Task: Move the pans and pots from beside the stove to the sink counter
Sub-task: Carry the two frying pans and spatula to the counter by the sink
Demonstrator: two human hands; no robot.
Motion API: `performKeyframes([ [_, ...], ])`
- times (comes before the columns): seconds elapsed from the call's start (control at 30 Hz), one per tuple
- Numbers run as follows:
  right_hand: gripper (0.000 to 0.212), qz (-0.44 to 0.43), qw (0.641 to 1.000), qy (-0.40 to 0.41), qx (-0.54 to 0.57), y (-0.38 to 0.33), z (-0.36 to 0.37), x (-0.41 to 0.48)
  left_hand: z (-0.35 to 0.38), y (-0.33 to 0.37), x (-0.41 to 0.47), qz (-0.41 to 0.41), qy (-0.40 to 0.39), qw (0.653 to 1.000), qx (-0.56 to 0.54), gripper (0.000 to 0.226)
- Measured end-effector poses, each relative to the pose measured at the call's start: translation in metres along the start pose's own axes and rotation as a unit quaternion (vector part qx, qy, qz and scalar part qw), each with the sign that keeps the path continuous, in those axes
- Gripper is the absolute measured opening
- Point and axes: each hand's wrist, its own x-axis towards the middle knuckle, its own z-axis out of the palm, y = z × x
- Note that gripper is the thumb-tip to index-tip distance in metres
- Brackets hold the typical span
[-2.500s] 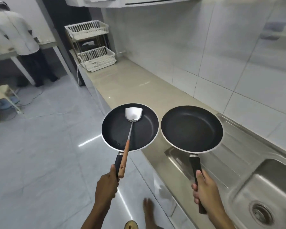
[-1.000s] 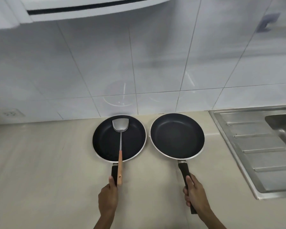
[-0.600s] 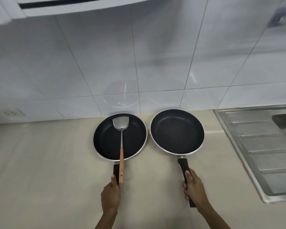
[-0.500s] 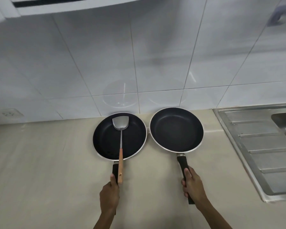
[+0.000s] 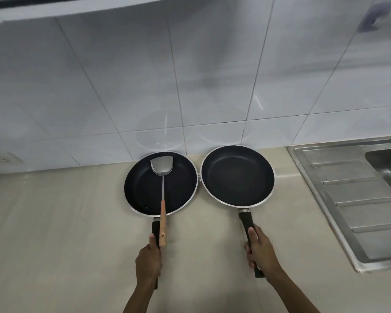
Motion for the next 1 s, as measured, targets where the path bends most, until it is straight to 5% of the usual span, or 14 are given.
performKeyframes([
  [0.7, 0.042, 0.02, 0.997, 0.013, -0.072, 0.0, -0.006, -0.009, -0.011, -0.022, -0.023, -0.027, -0.049, 0.988, -0.146, 0.07],
  [0.87, 0.054, 0.013, 0.998, -0.043, -0.05, 0.034, -0.022, -0.046, -0.009, -0.06, -0.086, -0.021, -0.009, 0.979, -0.203, 0.062],
  [1.0, 0.049, -0.017, 0.992, -0.103, -0.065, 0.072, -0.059, -0.092, 0.013, -0.086, -0.156, 0.036, 0.009, 0.992, -0.124, 0.054],
])
